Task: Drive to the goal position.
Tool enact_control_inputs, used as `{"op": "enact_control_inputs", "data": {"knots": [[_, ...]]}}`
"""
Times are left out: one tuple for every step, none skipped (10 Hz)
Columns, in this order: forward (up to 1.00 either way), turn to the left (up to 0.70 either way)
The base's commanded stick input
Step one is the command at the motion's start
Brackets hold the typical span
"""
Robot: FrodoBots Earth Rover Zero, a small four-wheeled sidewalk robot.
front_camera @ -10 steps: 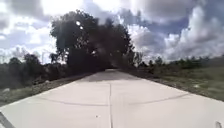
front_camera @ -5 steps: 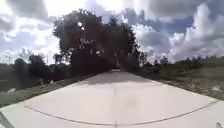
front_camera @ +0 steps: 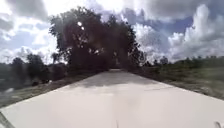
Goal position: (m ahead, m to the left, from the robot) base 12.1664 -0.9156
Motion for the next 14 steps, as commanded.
{"op": "enact_control_inputs", "data": {"knots": [[1.0, 0.0], [1.0, 0.0], [1.0, 0.0], [1.0, 0.0], [1.0, 0.0], [1.0, 0.0], [1.0, 0.0], [1.0, 0.0], [1.0, 0.0], [1.0, 0.0], [1.0, 0.0], [1.0, 0.0], [1.0, 0.0], [1.0, 0.0]]}}
